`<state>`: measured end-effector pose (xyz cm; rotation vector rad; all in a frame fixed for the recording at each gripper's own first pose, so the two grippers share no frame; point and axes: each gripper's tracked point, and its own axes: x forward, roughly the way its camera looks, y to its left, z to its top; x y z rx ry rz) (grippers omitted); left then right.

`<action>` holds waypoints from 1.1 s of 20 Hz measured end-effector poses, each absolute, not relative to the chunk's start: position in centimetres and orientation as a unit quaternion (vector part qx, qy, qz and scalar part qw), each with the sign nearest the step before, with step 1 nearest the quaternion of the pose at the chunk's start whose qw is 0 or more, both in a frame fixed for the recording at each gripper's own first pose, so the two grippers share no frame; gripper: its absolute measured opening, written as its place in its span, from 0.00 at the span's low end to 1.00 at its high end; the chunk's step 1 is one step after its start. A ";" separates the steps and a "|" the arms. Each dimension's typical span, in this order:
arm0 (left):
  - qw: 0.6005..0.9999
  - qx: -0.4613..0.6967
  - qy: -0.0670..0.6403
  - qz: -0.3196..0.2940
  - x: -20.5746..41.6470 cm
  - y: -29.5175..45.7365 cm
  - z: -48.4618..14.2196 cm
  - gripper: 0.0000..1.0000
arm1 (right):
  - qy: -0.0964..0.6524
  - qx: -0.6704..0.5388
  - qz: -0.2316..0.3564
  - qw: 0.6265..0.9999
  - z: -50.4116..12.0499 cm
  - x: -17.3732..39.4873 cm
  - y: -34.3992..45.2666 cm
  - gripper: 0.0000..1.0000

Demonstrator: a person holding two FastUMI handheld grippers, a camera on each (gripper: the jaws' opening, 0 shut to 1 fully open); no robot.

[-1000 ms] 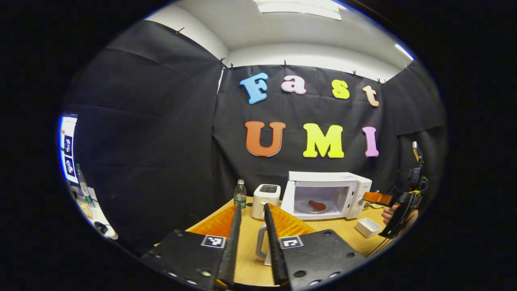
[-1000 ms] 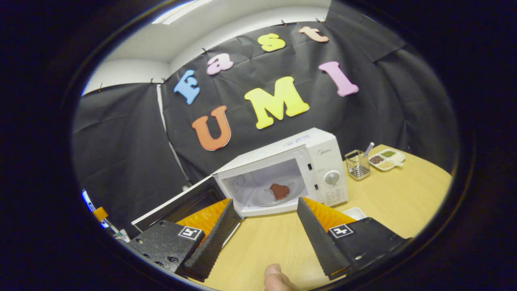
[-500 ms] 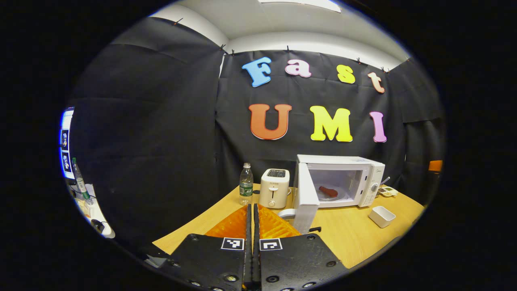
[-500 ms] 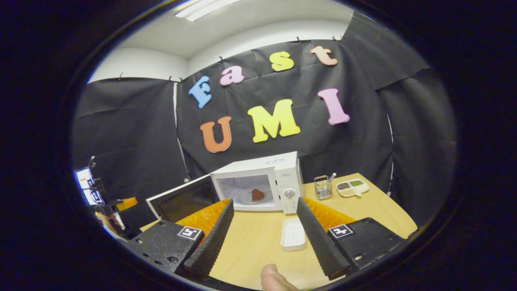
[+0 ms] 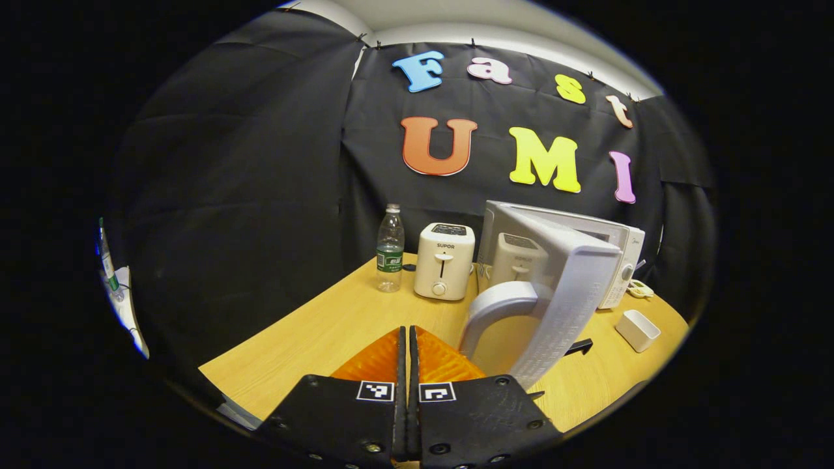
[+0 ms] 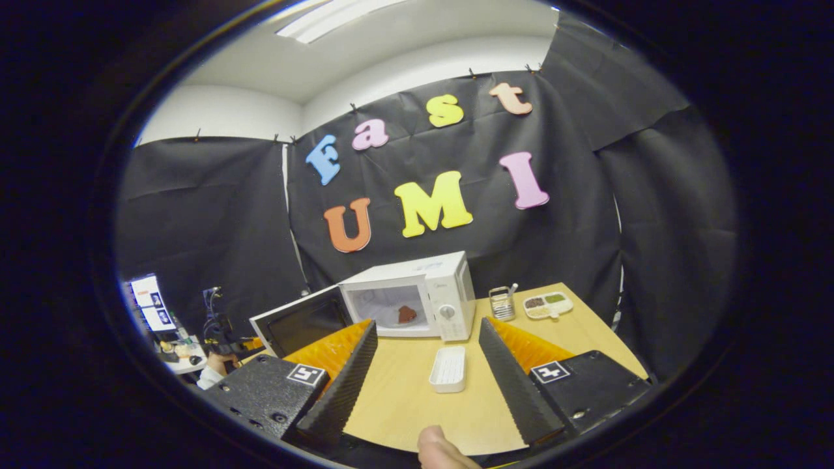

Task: Open the microwave oven with the left hand, put the food in, and close the microwave oven.

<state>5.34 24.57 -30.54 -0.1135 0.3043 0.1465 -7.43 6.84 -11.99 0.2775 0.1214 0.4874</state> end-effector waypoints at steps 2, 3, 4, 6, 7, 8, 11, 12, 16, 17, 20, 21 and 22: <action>0.985 -0.064 0.147 0.058 5.4 23.5 -30.4 0.00 | 0.051 0.135 0.227 0.963 -11.1 -7.6 5.5 0.99; 0.986 -0.067 0.146 0.050 5.3 22.9 -30.2 0.00 | 0.044 0.132 0.217 0.966 -10.8 -7.6 4.9 0.99; 0.986 -0.065 0.144 0.043 5.4 22.3 -30.1 0.00 | 0.036 0.126 0.208 0.969 -10.3 -7.6 4.3 0.99; 0.988 -0.056 0.141 0.035 5.4 21.1 -30.0 0.00 | 0.020 0.113 0.188 0.975 -9.5 -7.7 3.2 1.00; 0.989 -0.047 0.137 0.029 5.5 20.2 -29.7 0.00 | 0.012 0.110 0.182 0.977 -9.1 -7.7 2.9 1.00; 0.990 -0.044 0.133 0.019 5.6 19.2 -29.6 0.00 | 0.007 0.107 0.180 0.978 -8.8 -8.0 2.9 0.99; 0.991 -0.051 0.124 -0.019 6.2 15.4 -29.4 0.00 | -0.001 0.095 0.186 0.978 -8.4 -8.9 3.0 0.99; 0.990 -0.054 0.125 -0.030 6.4 14.2 -29.7 0.00 | -0.004 0.090 0.184 0.979 -8.2 -9.0 2.8 0.99; 0.988 -0.039 0.132 -0.074 7.9 9.2 -30.8 0.00 | -0.017 0.070 0.157 0.985 -7.2 -8.8 1.5 0.99; 0.987 -0.037 0.132 -0.087 8.3 7.8 -30.8 0.00 | -0.020 0.063 0.150 0.987 -6.9 -8.9 1.2 0.99; 0.984 -0.044 0.126 -0.119 9.5 3.9 -30.6 0.00 | -0.035 0.051 0.140 0.988 -5.7 -9.6 0.7 0.99; 0.983 -0.043 0.125 -0.129 10.1 2.6 -30.6 0.00 | -0.038 0.050 0.141 0.988 -5.7 -9.9 0.7 0.99; 0.982 -0.039 0.126 -0.137 10.6 1.3 -30.7 0.00 | -0.042 0.049 0.140 0.988 -5.6 -10.1 0.4 0.99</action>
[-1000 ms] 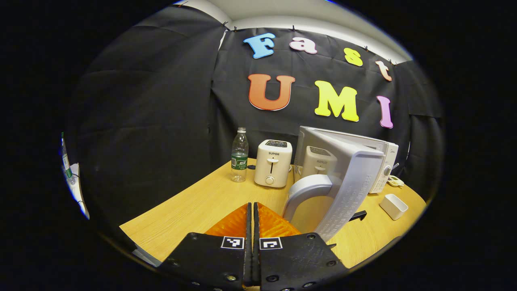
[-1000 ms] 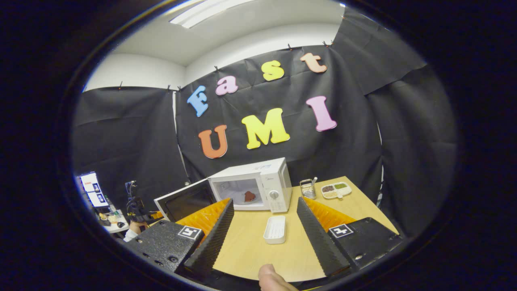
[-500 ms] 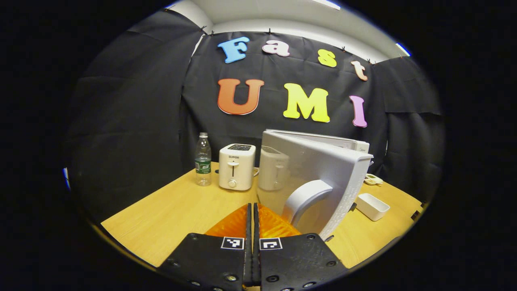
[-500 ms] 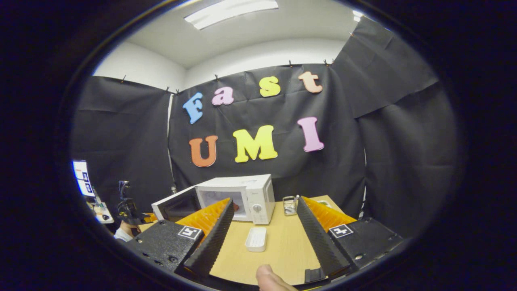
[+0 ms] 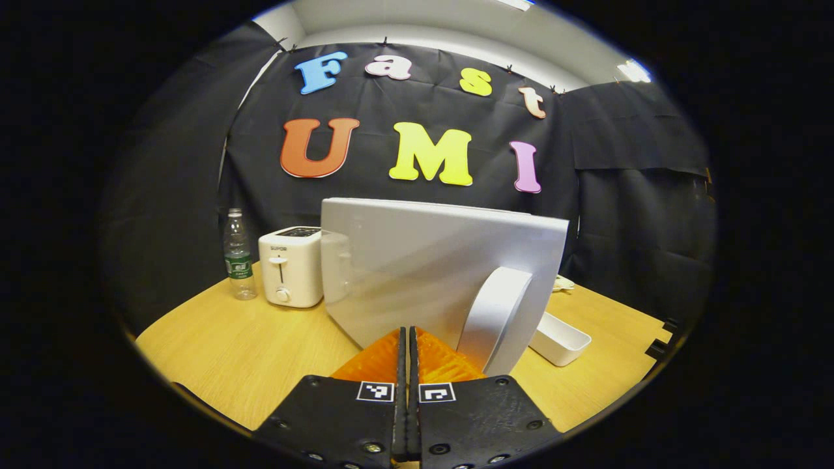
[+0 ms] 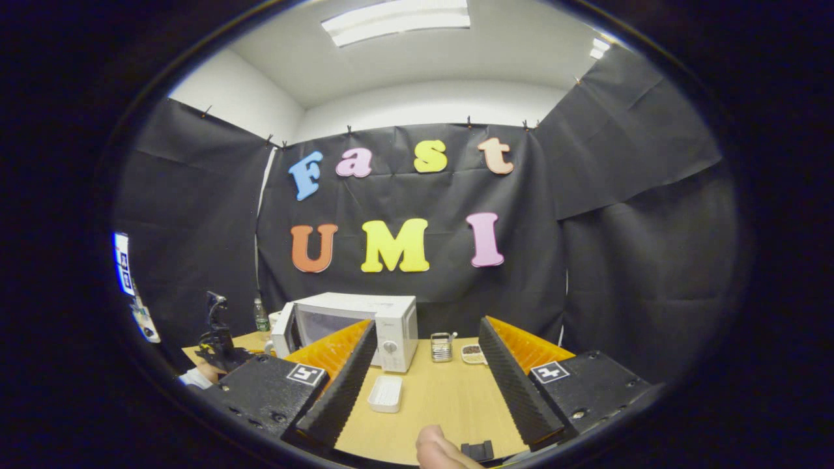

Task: Open the microwave oven with the left hand, put the food in, and close the microwave oven.

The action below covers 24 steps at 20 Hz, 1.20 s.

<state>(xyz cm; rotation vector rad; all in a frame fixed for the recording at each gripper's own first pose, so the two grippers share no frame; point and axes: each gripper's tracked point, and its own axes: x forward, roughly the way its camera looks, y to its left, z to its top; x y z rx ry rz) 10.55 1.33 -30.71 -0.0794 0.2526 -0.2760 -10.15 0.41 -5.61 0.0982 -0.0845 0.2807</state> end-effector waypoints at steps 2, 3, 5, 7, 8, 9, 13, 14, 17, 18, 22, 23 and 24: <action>0.981 -0.038 0.123 -0.144 11.5 -0.8 -30.5 0.00 | -0.062 0.050 0.135 0.988 -4.6 -10.5 -0.2 0.99; 0.981 -0.039 0.123 -0.147 12.0 -1.8 -30.5 0.00 | -0.068 0.049 0.131 0.988 -4.5 -10.6 -0.6 0.99; 0.980 -0.048 0.118 -0.152 13.4 -3.7 -30.4 0.00 | -0.075 0.046 0.126 0.988 -4.5 -10.7 -1.2 0.99; 0.980 -0.057 0.113 -0.154 14.9 -5.4 -30.5 0.00 | -0.079 0.046 0.124 0.988 -4.4 -10.7 -1.7 0.99; 0.980 -0.060 0.113 -0.152 15.6 -6.1 -30.7 0.00 | -0.082 0.050 0.120 0.988 -4.3 -10.7 -2.2 0.99; 0.980 -0.060 0.109 -0.152 16.4 -6.8 -30.6 0.00 | -0.084 0.054 0.119 0.988 -4.2 -10.5 -2.5 0.99; 0.978 -0.064 0.112 -0.164 18.7 -9.6 -31.0 0.00 | -0.084 0.072 0.115 0.987 -4.6 -9.5 -3.7 0.99; 0.977 -0.066 0.113 -0.167 19.3 -10.3 -31.0 0.00 | -0.084 0.074 0.115 0.987 -4.7 -9.1 -3.8 0.99; 0.978 -0.059 0.110 -0.166 21.3 -11.2 -31.0 0.00 | -0.078 0.068 0.115 0.988 -5.7 -8.0 -4.3 0.99; 0.978 -0.054 0.111 -0.166 21.9 -11.7 -31.2 0.00 | -0.081 0.066 0.116 0.988 -5.7 -7.7 -4.4 0.99; 0.979 -0.047 0.120 -0.159 24.6 -12.5 -32.0 0.00 | -0.084 0.061 0.114 0.988 -6.3 -5.8 -4.9 0.99; 0.978 -0.051 0.124 -0.158 25.1 -12.8 -32.3 0.00 | -0.084 0.063 0.115 0.988 -6.4 -5.3 -5.1 0.99; 0.978 -0.052 0.130 -0.157 25.6 -13.0 -32.6 0.00 | -0.083 0.065 0.116 0.988 -6.6 -4.7 -5.3 0.89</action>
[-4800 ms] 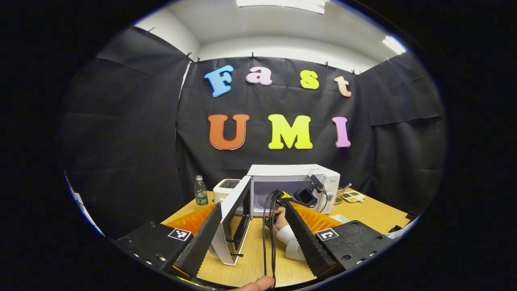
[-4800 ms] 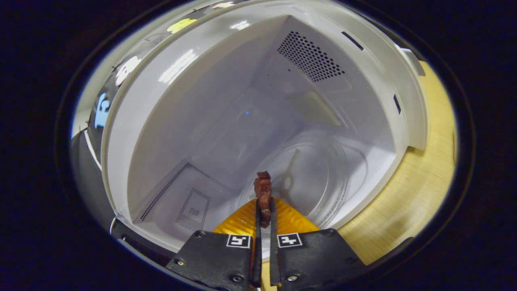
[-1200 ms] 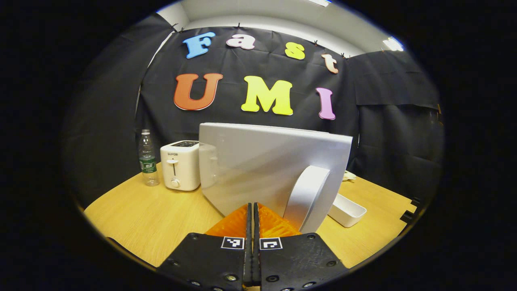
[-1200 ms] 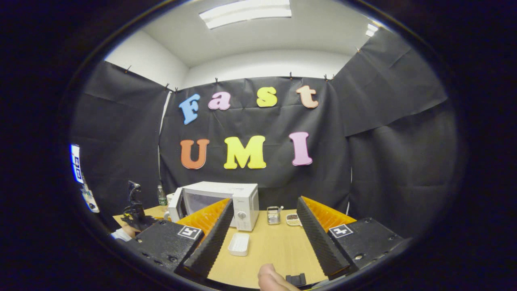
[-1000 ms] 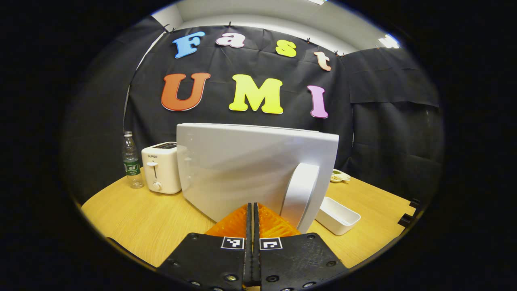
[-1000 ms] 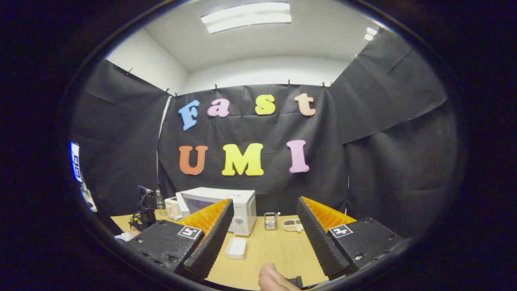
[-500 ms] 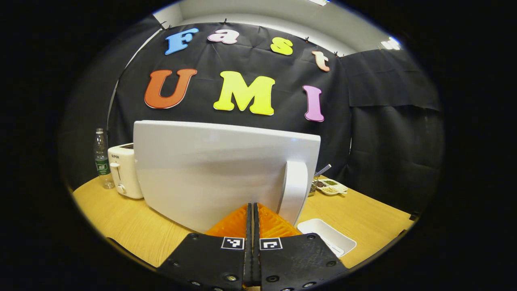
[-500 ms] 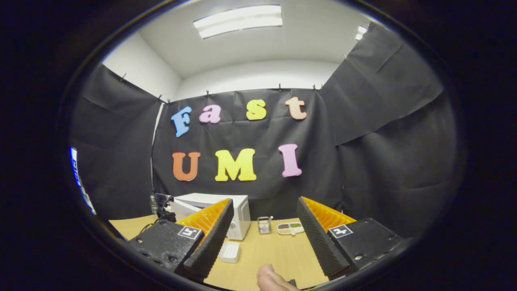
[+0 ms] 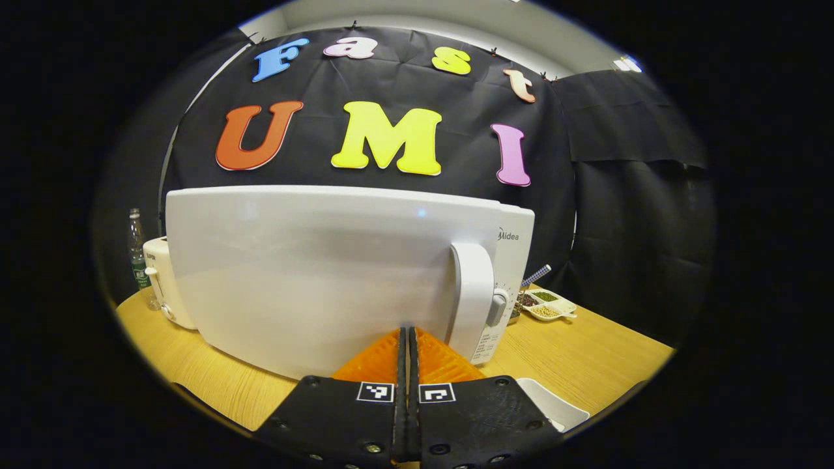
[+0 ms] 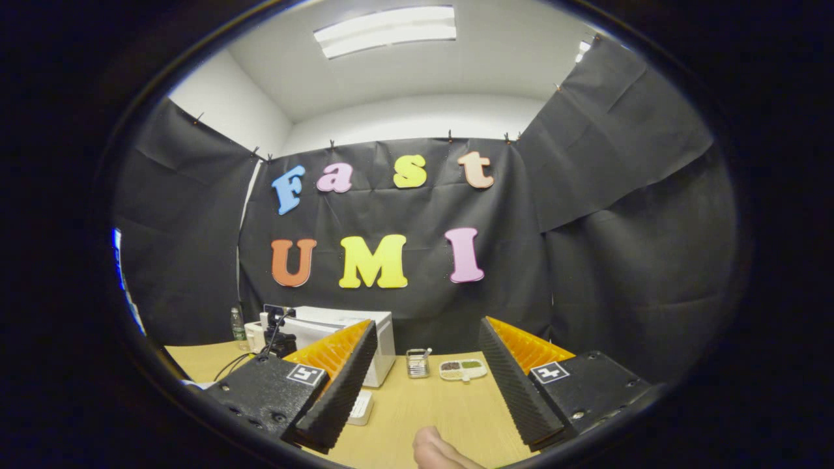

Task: Open the microwave oven with the left hand, put the food in, and close the microwave oven.

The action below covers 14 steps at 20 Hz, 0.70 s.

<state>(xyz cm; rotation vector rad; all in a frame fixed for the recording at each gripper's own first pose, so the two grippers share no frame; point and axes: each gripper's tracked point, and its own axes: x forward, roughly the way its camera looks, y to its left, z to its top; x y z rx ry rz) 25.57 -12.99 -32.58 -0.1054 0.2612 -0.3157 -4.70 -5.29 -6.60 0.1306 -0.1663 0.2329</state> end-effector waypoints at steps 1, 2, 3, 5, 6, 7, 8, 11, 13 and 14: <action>0.978 -0.049 0.132 -0.156 26.1 -13.3 -32.7 0.00 | -0.082 0.068 0.117 0.987 -6.9 -4.0 -5.5 0.89; 0.979 -0.045 0.129 -0.152 26.8 -13.2 -32.6 0.00 | -0.077 0.071 0.118 0.988 -7.2 -3.4 -5.5 0.99; 0.980 -0.042 0.128 -0.147 27.4 -13.1 -32.4 0.00 | -0.068 0.073 0.118 0.988 -7.8 -2.8 -5.6 0.99; 0.979 -0.042 0.134 -0.146 28.2 -13.2 -32.3 0.01 | -0.052 0.069 0.127 0.988 -8.9 -2.5 -5.3 0.99; 0.979 -0.045 0.149 -0.134 28.5 -13.1 -32.6 0.01 | -0.053 0.069 0.133 0.987 -8.9 -2.1 -5.2 0.99; 0.979 -0.053 0.146 -0.134 28.4 -13.3 -32.0 0.02 | -0.053 0.069 0.134 0.987 -8.8 -1.9 -5.1 0.99; 0.977 -0.056 0.157 -0.135 28.4 -13.5 -32.2 0.02 | -0.051 0.069 0.132 0.988 -9.0 -1.6 -5.3 0.99; 0.976 -0.062 0.158 -0.138 28.7 -13.7 -32.1 0.01 | -0.041 0.076 0.127 0.988 -9.8 -1.4 -5.7 0.99; 0.975 -0.067 0.160 -0.139 28.4 -13.6 -32.3 0.01 | -0.033 0.078 0.124 0.989 -10.1 -1.4 -5.7 1.00; 0.975 -0.065 0.160 -0.138 28.5 -13.6 -32.2 0.01 | -0.032 0.078 0.124 0.989 -9.9 -1.7 -5.7 1.00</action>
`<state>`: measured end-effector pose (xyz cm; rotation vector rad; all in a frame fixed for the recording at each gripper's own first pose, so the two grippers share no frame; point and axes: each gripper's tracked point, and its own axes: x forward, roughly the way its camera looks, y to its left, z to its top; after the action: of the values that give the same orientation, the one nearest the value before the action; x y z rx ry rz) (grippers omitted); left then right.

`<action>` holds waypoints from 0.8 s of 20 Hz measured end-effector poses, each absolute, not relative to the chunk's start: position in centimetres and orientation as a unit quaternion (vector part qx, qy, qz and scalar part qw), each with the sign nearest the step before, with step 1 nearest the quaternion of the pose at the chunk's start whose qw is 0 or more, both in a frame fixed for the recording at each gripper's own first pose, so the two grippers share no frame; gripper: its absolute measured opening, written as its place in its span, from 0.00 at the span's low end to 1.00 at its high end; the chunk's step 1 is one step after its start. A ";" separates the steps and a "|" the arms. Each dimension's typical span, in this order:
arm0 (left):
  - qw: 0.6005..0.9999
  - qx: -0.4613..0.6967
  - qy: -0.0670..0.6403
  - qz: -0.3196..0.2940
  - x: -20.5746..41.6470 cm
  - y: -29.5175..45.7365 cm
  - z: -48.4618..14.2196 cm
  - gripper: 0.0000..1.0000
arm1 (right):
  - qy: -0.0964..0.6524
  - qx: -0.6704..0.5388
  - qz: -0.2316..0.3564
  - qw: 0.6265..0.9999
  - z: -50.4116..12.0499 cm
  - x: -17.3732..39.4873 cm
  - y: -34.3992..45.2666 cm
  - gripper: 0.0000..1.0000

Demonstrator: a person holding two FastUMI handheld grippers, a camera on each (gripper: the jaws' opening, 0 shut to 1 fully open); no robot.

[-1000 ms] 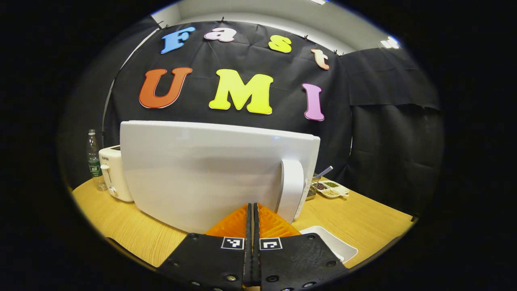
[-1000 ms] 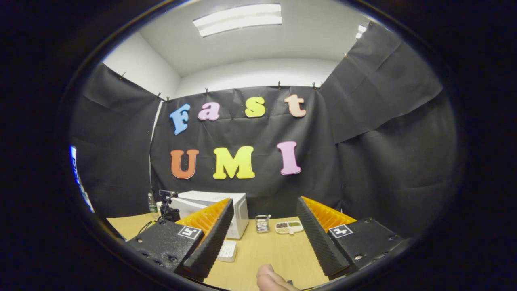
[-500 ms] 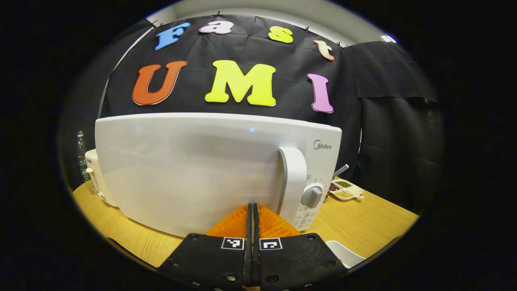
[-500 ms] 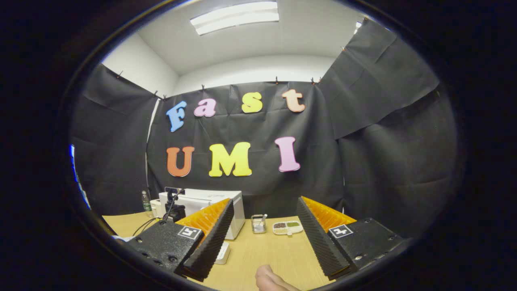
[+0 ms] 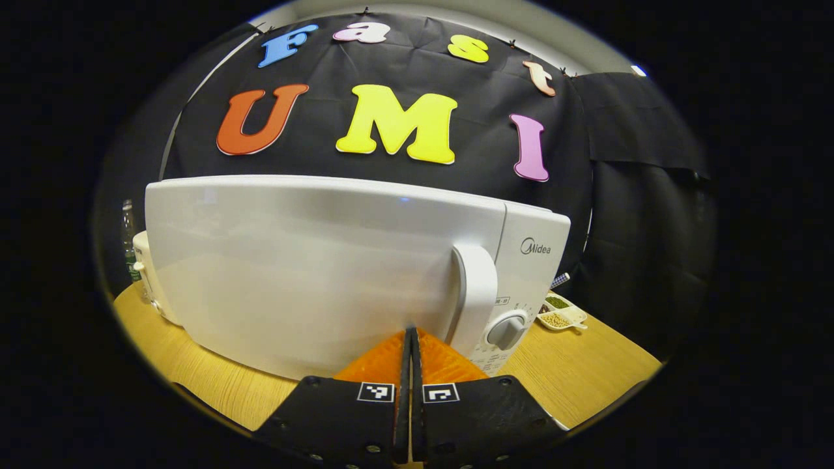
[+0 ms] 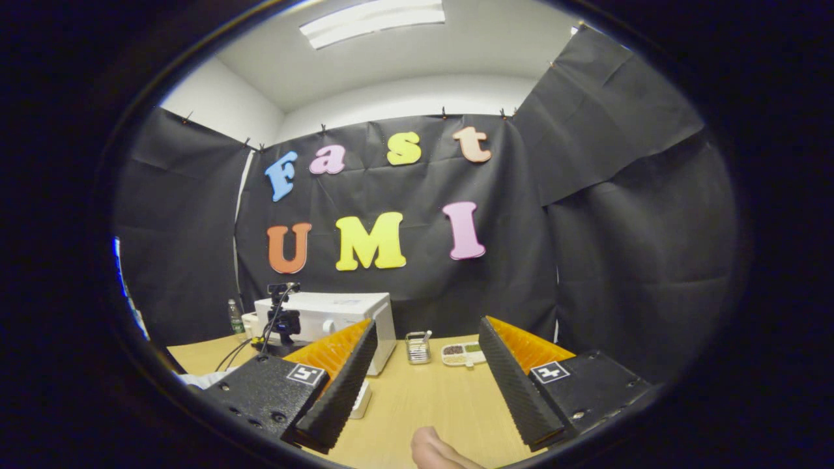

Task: Open the microwave oven with the left hand, put the food in, and close the microwave oven.

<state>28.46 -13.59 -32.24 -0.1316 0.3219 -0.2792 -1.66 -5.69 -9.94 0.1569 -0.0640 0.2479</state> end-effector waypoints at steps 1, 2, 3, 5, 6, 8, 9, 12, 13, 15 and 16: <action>0.975 -0.064 0.161 -0.139 28.5 -13.6 -32.3 0.01 | -0.032 0.077 0.123 0.989 -9.8 -2.0 -5.6 0.99; 0.975 -0.064 0.161 -0.139 28.5 -13.5 -32.3 0.01 | -0.032 0.075 0.122 0.989 -9.7 -2.4 -5.6 0.99; 0.975 -0.064 0.162 -0.139 28.4 -13.6 -32.3 0.01 | -0.030 0.073 0.123 0.989 -9.8 -2.7 -5.5 1.00; 0.976 -0.054 0.169 -0.129 28.2 -13.0 -32.4 0.01 | -0.028 0.072 0.126 0.989 -9.6 -3.7 -5.1 0.99; 0.974 -0.055 0.171 -0.138 27.5 -13.2 -32.4 0.01 | -0.031 0.071 0.124 0.989 -9.3 -4.2 -5.1 0.99; 0.973 -0.062 0.158 -0.156 26.0 -13.5 -31.1 0.01 | -0.028 0.066 0.120 0.990 -9.5 -4.8 -5.2 0.99; 0.974 -0.061 0.150 -0.157 25.0 -13.0 -30.1 0.01 | -0.026 0.065 0.117 0.991 -9.6 -5.2 -5.2 1.00; 0.974 -0.063 0.145 -0.165 22.2 -12.4 -27.7 0.38 | -0.020 0.070 0.112 0.991 -9.5 -6.1 -5.1 1.00; 0.976 -0.058 0.142 -0.157 21.2 -11.7 -26.9 0.75 | -0.018 0.070 0.112 0.991 -9.6 -6.5 -5.0 0.99; 0.981 -0.045 0.133 -0.133 19.6 -10.1 -25.2 0.90 | -0.020 0.067 0.109 0.992 -9.0 -7.1 -4.6 0.99; 0.983 -0.040 0.128 -0.122 18.8 -9.3 -24.3 0.90 | -0.023 0.065 0.107 0.992 -8.7 -7.4 -4.5 0.99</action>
<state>18.84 -9.31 -24.33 -0.0805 0.2576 -0.2461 -7.36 -4.45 -8.66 0.1310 -0.0458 0.2152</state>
